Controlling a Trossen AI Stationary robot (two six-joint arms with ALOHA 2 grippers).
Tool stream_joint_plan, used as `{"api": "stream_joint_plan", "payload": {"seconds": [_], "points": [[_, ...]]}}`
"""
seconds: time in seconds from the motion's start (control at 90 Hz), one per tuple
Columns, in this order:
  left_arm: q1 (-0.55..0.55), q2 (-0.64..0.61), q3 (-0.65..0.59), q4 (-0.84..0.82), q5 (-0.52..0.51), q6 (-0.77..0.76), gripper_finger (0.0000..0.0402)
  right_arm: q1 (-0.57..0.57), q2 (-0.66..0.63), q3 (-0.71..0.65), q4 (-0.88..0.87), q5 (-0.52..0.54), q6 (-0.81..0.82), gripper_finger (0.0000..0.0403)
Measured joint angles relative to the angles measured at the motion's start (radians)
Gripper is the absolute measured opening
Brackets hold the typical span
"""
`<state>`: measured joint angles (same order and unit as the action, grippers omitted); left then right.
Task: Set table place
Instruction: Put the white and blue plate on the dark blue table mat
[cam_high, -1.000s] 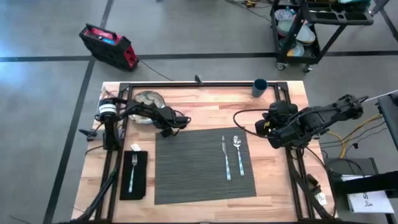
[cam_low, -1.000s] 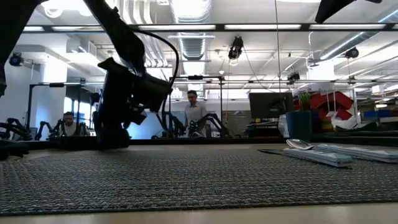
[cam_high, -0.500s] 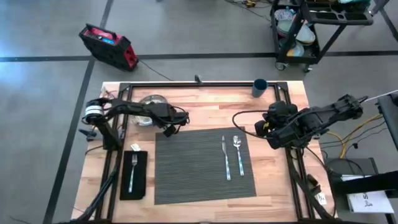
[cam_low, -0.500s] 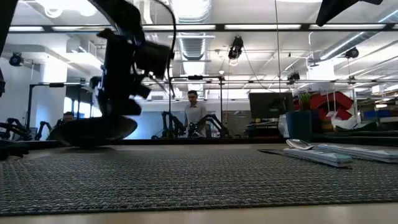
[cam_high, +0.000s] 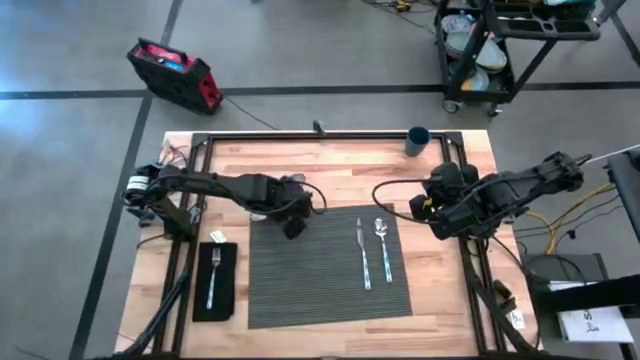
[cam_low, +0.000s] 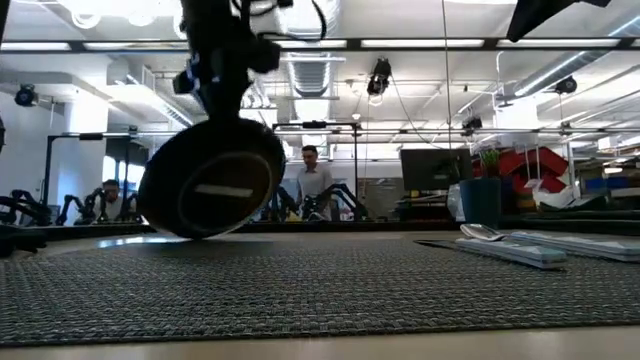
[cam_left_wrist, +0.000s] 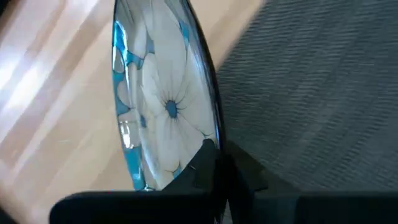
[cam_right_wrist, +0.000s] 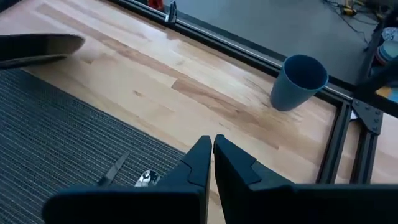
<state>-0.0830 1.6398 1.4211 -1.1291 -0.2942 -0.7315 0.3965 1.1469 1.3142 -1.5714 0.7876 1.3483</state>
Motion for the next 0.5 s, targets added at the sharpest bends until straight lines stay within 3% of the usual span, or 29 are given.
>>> {"api": "stream_joint_plan", "payload": {"seconds": [0.5], "points": [[-0.206, 0.000, 0.104, -0.004, -0.061, -0.116, 0.0001, 0.000, 0.000, -0.015, 0.000, 0.000, -0.041, 0.0002]]}}
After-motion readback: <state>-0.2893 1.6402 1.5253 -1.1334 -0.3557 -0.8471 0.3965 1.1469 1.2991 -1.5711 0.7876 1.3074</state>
